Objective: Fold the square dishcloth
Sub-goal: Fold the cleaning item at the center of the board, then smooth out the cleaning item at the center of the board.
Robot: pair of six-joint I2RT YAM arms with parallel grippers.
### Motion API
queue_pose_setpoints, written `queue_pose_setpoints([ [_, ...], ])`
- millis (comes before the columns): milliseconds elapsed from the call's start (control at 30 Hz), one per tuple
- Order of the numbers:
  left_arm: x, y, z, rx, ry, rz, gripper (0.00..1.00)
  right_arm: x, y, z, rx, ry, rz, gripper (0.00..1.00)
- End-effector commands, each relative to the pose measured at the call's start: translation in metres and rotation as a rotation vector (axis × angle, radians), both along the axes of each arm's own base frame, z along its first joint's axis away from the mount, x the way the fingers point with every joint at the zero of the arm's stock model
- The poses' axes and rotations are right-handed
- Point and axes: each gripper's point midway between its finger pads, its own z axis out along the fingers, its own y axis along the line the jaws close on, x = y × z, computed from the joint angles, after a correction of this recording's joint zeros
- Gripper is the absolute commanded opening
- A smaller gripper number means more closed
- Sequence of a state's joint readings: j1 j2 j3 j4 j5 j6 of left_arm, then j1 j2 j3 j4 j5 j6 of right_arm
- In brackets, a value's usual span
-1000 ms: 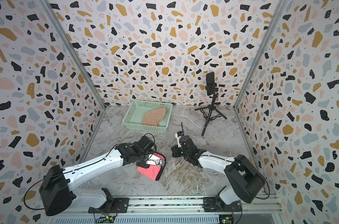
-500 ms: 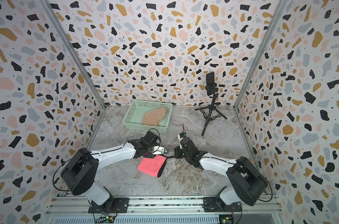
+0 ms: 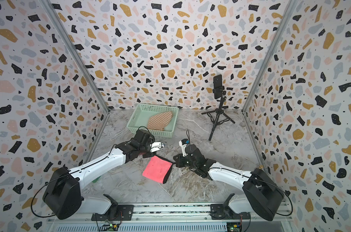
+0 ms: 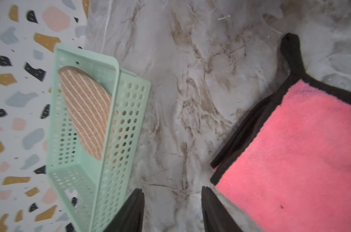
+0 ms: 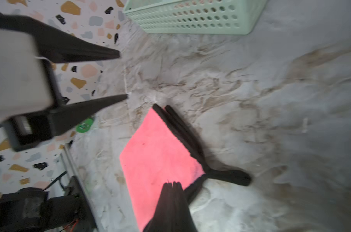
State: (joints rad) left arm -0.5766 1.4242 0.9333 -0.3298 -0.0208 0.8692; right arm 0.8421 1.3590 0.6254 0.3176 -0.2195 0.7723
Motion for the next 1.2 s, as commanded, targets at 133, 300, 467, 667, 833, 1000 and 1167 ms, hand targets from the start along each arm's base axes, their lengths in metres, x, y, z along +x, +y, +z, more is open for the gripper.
queue_pose_setpoints([
  [133, 0.022, 0.012, -0.063, 0.044, 0.149, 0.15, 0.37, -0.002, 0.045, -0.043, 0.191, 0.171, -0.023, 0.0],
  [300, 0.035, 0.026, -0.096, 0.129, 0.167, 0.196, 0.35, 0.012, 0.049, -0.107, 0.138, 0.249, -0.08, 0.0],
  [467, 0.049, 0.04, -0.095, 0.119, 0.104, 0.253, 0.42, 0.012, 0.024, -0.127, 0.03, 0.225, -0.136, 0.0],
  [667, 0.063, 0.054, -0.039, -0.02, -0.029, 0.34, 0.53, 0.007, 0.017, -0.091, -0.071, 0.099, -0.103, 0.0],
  [833, 0.026, 0.053, -0.004, -0.15, -0.03, 0.342, 0.5, -0.01, 0.043, -0.053, -0.012, 0.032, 0.018, 0.0],
  [1000, -0.036, 0.05, -0.029, -0.175, 0.177, 0.274, 0.5, -0.036, 0.071, -0.054, 0.021, 0.05, 0.151, 0.0],
  [1167, -0.049, 0.057, -0.067, -0.076, 0.221, 0.244, 0.48, -0.037, 0.066, -0.093, -0.041, 0.114, 0.121, 0.0],
])
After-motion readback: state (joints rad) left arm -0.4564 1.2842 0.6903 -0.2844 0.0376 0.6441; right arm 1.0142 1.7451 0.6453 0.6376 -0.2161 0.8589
